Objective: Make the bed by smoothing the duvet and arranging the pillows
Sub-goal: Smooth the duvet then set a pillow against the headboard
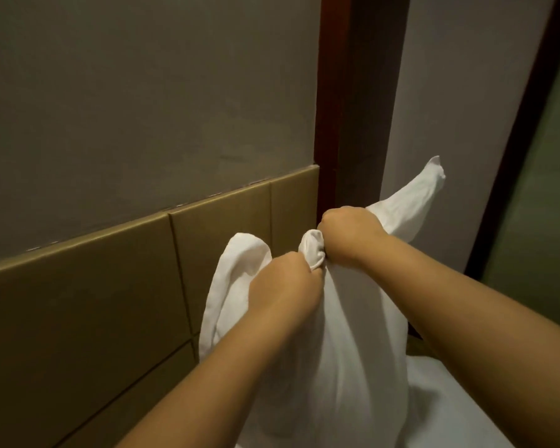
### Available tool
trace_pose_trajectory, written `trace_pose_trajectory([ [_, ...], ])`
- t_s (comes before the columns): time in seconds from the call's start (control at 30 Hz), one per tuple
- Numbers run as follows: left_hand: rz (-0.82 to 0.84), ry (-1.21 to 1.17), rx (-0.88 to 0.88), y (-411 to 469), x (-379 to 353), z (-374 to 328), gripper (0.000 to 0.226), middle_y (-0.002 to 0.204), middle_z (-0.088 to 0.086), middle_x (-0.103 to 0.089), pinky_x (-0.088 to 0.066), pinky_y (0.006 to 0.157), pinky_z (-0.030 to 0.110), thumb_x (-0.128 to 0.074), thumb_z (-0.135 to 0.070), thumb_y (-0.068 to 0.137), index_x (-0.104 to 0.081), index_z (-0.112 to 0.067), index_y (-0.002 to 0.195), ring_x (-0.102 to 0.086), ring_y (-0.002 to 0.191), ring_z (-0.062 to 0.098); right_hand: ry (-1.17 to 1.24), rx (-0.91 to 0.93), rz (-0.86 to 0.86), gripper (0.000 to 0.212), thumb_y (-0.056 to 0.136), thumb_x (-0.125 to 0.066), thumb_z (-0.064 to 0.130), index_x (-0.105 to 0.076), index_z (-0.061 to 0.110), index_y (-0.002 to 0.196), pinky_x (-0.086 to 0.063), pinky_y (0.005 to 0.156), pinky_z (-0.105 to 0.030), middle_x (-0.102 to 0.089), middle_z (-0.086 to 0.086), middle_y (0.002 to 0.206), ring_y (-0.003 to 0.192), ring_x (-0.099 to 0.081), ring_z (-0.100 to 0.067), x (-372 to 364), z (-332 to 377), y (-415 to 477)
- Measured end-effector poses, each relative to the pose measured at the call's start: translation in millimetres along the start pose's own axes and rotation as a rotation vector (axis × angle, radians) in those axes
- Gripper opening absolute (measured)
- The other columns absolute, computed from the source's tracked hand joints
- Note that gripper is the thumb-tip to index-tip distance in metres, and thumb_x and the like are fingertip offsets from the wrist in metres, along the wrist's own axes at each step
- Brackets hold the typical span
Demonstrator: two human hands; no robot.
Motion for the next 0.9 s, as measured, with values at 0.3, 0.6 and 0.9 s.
trace_pose_trajectory([
  [0.3,0.045,-0.057,0.006,73.7,-131.1,32.9,0.035,0.116,0.006,-0.063,-0.051,0.085,0.035,-0.041,-0.037,0.096,-0.051,-0.018,0.124,-0.060,0.102,0.025,-0.043,0.026,-0.066,0.023,0.092,-0.056,0.017,-0.065,0.015,0.114,-0.041,0.090,-0.033,-0.054,-0.007,0.115,0.108,-0.046,-0.024,-120.5,-26.3,37.8],
  [0.6,0.174,0.161,-0.278,117.0,-131.9,60.6,0.014,0.098,0.005,-0.056,-0.042,0.071,0.034,-0.046,-0.026,0.097,-0.035,-0.019,0.100,-0.056,0.083,0.022,0.666,-0.359,0.148,0.028,0.101,-0.035,0.026,-0.044,0.014,0.124,-0.051,0.086,-0.041,-0.060,-0.016,0.118,0.104,-0.060,-0.033,-178.9,-13.2,65.5],
  [0.9,-0.254,0.230,-0.030,149.6,-79.8,87.7,0.030,0.107,0.003,-0.063,-0.040,0.084,0.039,-0.055,-0.038,0.091,-0.040,-0.019,0.108,-0.062,0.097,0.026,0.933,-0.220,-0.004,0.026,0.099,-0.030,0.043,-0.050,0.036,0.114,-0.043,0.104,-0.044,-0.050,-0.004,0.135,0.118,-0.051,-0.024,-144.2,21.7,120.7],
])
Point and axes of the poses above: each hand's wrist, its own y-axis towards the middle knuckle, its own x-axis out of the back of the hand, z = x × y, the point moved 2 cm from there along y, towards the middle knuckle
